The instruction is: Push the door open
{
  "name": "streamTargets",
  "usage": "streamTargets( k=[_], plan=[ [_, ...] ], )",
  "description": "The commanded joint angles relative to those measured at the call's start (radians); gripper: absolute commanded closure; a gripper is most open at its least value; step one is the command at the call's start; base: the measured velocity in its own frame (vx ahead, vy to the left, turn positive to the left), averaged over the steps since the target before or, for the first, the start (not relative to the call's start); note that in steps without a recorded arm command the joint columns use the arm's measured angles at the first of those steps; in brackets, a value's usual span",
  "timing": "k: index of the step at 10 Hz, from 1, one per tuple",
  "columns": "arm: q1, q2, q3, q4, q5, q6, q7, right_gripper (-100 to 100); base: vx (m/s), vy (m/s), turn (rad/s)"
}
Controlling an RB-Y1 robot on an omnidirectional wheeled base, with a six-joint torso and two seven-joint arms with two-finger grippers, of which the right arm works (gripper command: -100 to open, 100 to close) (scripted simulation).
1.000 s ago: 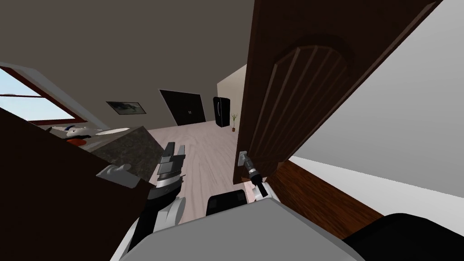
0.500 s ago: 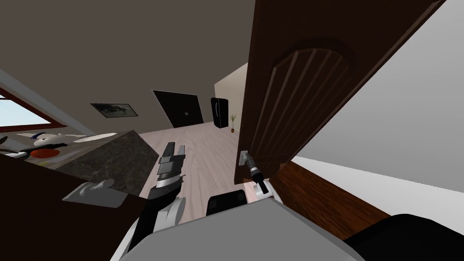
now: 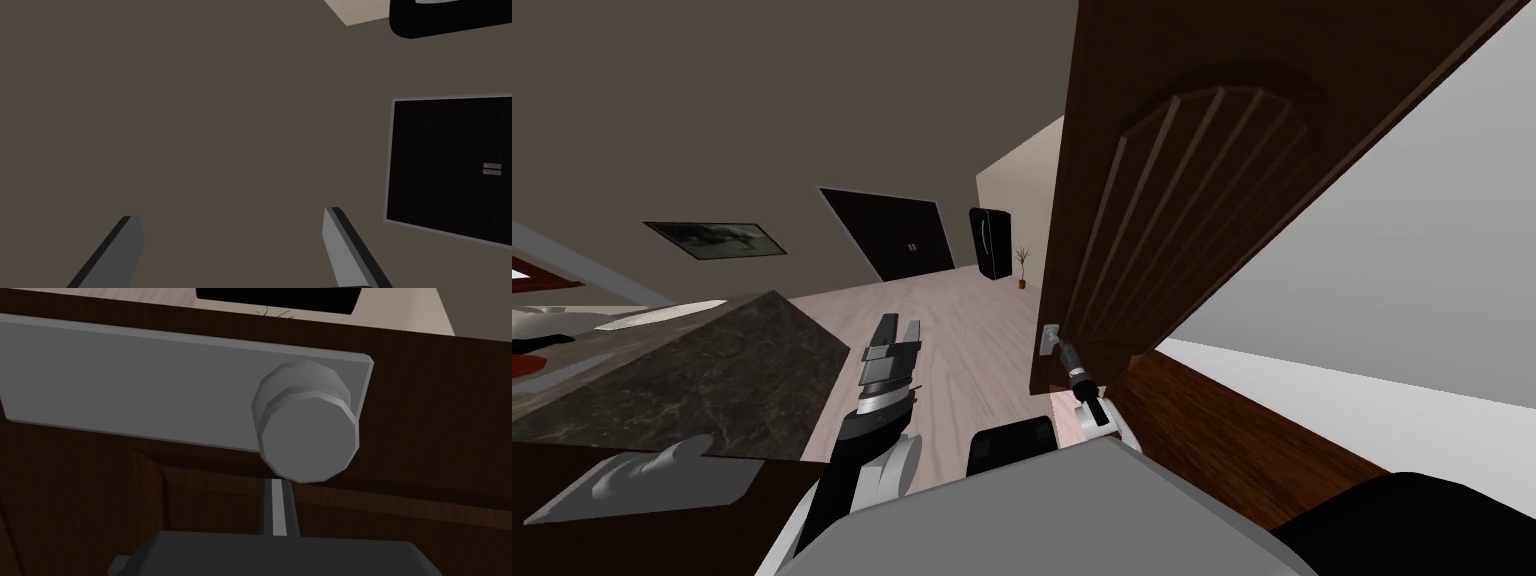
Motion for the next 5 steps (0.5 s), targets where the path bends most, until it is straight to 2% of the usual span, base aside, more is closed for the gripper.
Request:
streamTargets(
  k=[1,3,4,5],
  plan=[
    [0.011,0.002,0.007,-0.009,-0.002,-0.001,-0.008,-100,-0.227,0.04,-0.021],
    [0.028,0.014,0.015,-0.022,-0.006,-0.006,-0.02,-100,-0.275,0.07,-0.032],
    [0.039,0.028,0.021,-0.03,-0.009,-0.009,-0.028,-100,-0.235,0.071,-0.039],
    [0.032,0.021,0.017,-0.022,-0.007,-0.009,-0.023,-100,-0.103,0.033,-0.014]
  ],
)
